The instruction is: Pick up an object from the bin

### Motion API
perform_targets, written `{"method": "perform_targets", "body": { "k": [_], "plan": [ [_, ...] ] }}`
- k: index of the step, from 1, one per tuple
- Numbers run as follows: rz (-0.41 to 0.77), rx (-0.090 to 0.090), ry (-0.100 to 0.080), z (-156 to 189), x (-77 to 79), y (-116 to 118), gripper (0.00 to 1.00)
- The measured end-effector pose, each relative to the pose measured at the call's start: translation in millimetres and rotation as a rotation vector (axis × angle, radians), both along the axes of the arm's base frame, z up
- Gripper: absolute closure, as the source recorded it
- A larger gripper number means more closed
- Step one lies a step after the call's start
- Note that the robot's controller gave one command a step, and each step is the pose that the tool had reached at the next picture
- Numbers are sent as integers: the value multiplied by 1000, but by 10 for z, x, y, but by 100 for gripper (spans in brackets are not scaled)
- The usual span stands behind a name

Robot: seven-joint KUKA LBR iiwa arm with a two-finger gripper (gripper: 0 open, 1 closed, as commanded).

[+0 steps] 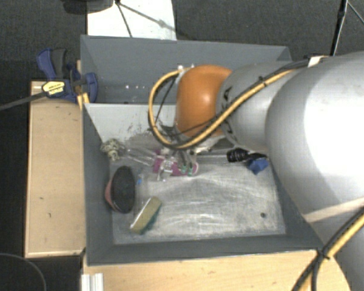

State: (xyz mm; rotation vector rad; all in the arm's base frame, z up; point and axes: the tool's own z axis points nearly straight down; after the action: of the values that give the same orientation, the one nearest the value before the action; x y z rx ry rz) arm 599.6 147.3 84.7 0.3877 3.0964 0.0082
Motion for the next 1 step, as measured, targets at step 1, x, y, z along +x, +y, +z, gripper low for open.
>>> {"method": "perform_targets", "body": {
  "k": [1],
  "plan": [
    [3, -3, 18, 122, 10, -4, 100]
  ]
}}
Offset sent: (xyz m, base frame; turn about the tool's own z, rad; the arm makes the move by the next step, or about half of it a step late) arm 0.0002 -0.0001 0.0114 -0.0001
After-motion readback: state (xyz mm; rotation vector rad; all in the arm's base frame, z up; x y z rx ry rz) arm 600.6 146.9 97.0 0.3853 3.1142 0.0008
